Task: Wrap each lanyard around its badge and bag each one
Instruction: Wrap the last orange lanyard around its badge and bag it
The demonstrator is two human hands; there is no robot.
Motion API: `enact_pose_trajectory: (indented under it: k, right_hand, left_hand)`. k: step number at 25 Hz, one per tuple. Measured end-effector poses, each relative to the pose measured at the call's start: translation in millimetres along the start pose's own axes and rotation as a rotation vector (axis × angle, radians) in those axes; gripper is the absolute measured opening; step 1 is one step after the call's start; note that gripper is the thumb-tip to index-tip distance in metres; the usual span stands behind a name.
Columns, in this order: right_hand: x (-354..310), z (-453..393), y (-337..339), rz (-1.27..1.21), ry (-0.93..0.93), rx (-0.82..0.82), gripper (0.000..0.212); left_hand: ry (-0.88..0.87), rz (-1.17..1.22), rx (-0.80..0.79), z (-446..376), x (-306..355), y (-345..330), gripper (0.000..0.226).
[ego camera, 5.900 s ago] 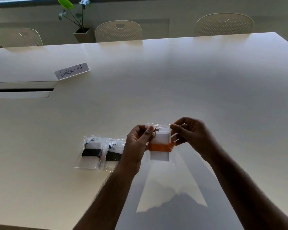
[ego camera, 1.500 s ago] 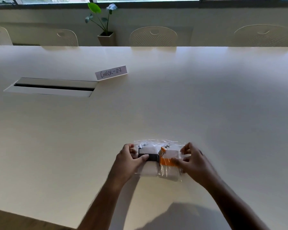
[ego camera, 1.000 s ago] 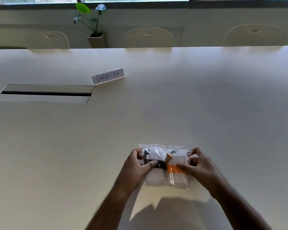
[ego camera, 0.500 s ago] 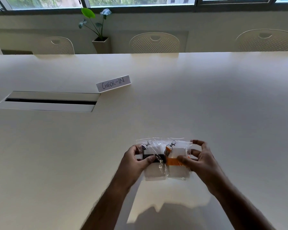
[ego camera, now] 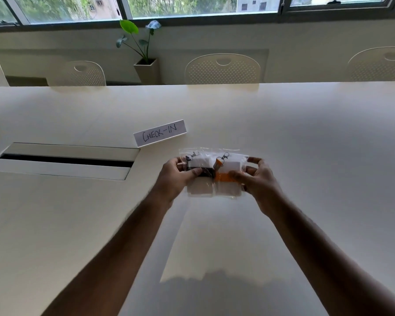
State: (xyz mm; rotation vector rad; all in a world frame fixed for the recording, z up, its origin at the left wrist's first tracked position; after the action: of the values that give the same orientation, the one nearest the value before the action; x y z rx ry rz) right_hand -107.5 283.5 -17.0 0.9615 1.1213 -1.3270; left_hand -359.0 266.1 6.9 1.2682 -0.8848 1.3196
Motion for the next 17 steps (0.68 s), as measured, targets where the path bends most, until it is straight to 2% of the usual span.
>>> enact_pose_trajectory:
  k: [4, 9, 13, 17]
  right_hand:
    - [-20, -74, -15, -0.019, 0.016, -0.014, 0.07]
    - [-31, -151, -23, 0.022, 0.015, -0.003, 0.071]
    - [-27, -191, -20, 0.117, 0.0, 0.02, 0.076]
    - [-14, -213, -19, 0.169, -0.045, 0.002, 0.077]
  left_hand:
    - [-0.011, 0.018, 0.029, -81, 6, 2, 0.035]
    - [0.024, 0.034, 0.032, -160, 3, -3, 0.04]
    - [0.046, -0.006, 0.038, -188, 1, -9, 0.047]
    - [0.071, -0.023, 0.025, -203, -10, -14, 0.045]
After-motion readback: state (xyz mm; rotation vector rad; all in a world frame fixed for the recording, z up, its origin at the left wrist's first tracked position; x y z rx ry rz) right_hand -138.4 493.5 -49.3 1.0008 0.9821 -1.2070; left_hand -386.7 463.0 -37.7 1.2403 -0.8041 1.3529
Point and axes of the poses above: each hand's wrist, its own z-axis away from the middle knuckle, its own y-axis out of the back of the hand, x = y × z, the point moved 10 cm from there along -z, towards the middle knuckle, and after that the axes turned 1 degree about -z, right-handed, at the moved point
